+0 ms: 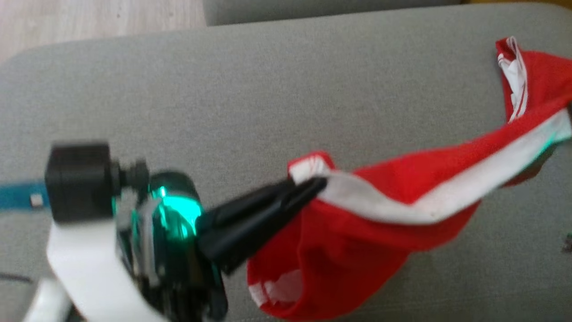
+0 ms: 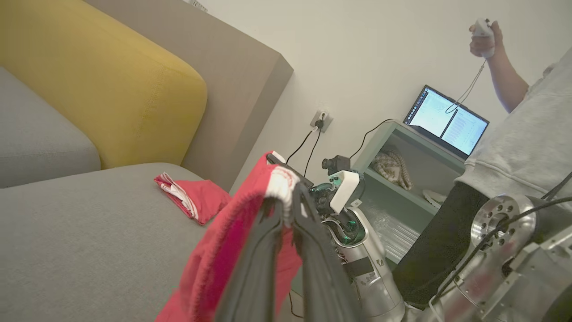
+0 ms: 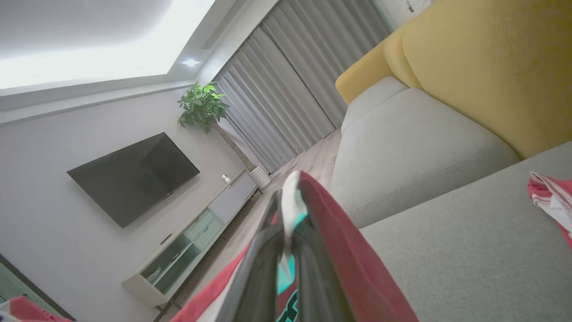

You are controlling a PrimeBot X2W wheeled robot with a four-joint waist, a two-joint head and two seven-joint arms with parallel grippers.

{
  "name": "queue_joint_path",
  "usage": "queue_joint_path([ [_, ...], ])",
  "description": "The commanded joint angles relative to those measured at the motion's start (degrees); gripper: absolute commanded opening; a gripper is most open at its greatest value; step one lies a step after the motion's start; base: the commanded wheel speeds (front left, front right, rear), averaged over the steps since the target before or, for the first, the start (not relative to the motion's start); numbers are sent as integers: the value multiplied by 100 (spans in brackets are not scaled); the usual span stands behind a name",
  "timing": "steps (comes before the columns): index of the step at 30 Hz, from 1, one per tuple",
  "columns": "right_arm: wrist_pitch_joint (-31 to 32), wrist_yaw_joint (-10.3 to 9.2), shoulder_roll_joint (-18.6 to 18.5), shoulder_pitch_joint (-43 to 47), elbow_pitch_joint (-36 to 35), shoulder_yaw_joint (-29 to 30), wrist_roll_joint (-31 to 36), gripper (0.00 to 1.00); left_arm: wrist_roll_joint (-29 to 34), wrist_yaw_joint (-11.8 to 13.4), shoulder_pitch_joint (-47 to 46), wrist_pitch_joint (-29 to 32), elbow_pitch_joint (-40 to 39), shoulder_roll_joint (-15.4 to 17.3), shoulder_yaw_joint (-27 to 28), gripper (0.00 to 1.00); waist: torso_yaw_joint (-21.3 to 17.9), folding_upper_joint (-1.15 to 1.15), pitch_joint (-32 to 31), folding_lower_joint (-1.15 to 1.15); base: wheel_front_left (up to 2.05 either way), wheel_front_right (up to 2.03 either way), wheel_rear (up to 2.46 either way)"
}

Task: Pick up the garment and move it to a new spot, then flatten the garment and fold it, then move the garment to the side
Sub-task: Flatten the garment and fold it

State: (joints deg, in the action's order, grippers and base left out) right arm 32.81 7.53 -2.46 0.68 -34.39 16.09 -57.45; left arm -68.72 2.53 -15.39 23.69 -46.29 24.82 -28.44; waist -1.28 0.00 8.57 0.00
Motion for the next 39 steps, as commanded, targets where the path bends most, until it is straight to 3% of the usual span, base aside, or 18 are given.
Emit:
queue_joint_path([
  [1,53,-4,-44,-388,-226,-84,44,0,-38,88,-479,90,-117,83,353,0,-34,0,149,0,0,0,0],
  [6,282,-4,-43,-1678,324,-28,499,0,97,513,-1777,577,838,127,650,0,-65,0,673,0,0,0,0],
  [11,469,-4,-43,-3817,1818,39,1350,0,740,563,-3341,665,2605,77,709,0,-85,0,1329,0,0,0,0],
  [17,-328,-4,-43,-6440,3835,-171,2320,0,1777,340,-5173,-196,5046,-416,581,0,-71,0,1932,0,0,0,0],
  [18,-328,-4,-43,-6440,3835,-171,2320,0,1777,340,-5173,-196,5046,-416,581,0,-71,0,1932,0,0,0,0],
  [23,-1538,-4,-43,-7566,5329,-357,2463,0,2503,201,-6139,-1326,6636,-864,419,0,-115,0,2090,0,0,0,0],
  [26,-2125,-4,-43,-7521,5914,-596,2310,0,2727,8,-6255,-1855,7451,-1037,259,0,-181,0,2057,0,0,0,0],
  [31,-2696,-4,-43,-6300,6356,-1132,2310,0,2694,-431,-5569,-2421,8326,-1210,47,0,-305,0,1805,0,0,0,0],
  [32,-2820,-4,-43,-5603,6290,-1378,2217,0,2532,-633,-5058,-2606,8428,-1276,19,0,-375,0,1678,0,0,0,0],
  [35,-2825,-4,-63,-4487,5923,-1573,2256,0,2299,-841,-4154,-2703,8251,-1314,-132,0,-392,0,1535,0,0,0,0],
  [39,-2743,-4,-216,-2985,5108,-1632,2296,0,2409,-913,-2823,-2961,7616,-953,-482,0,-398,0,1245,0,0,0,0],
])
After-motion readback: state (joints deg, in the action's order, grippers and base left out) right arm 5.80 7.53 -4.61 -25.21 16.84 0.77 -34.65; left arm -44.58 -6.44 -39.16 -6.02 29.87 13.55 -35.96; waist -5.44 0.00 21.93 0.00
